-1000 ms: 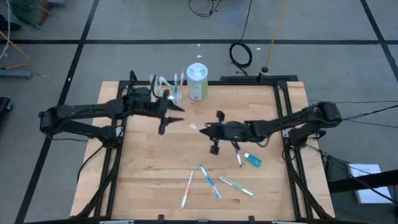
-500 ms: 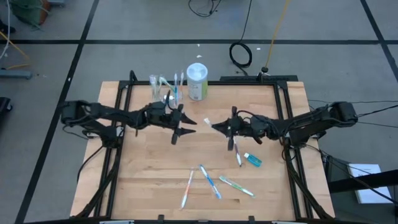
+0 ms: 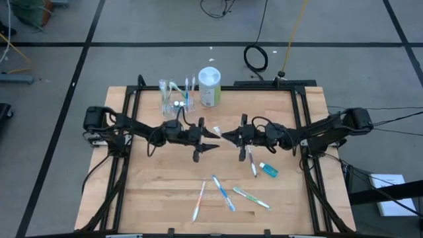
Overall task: Pick & Place toothbrushing station
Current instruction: Put the top orange toothbrush into the transparent organizer
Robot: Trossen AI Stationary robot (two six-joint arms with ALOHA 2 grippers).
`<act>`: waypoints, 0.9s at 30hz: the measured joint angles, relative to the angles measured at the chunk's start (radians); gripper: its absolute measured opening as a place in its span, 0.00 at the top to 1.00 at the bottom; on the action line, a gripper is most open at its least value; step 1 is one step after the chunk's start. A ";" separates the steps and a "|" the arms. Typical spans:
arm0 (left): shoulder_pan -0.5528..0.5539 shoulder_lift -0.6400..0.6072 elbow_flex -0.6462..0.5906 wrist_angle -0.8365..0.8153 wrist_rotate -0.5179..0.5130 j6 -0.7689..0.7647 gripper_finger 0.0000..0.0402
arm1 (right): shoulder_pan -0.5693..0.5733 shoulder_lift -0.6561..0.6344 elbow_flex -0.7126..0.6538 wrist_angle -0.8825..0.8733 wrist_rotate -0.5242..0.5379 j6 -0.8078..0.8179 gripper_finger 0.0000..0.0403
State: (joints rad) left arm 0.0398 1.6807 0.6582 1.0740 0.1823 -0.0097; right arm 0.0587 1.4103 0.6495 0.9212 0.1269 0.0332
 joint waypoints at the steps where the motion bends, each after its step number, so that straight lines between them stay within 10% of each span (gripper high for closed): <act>1: -0.005 0.006 0.011 0.000 0.000 0.000 0.56 | 0.000 0.013 0.000 0.014 0.000 -0.004 1.00; 27: 0.007 0.008 0.052 -0.016 -0.070 -0.098 0.57 | 0.000 0.073 0.000 0.118 -0.001 -0.028 1.00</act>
State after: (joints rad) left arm 0.0463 1.6882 0.7105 1.0580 0.1120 -0.1074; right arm 0.0586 1.4837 0.6495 1.0396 0.1258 0.0057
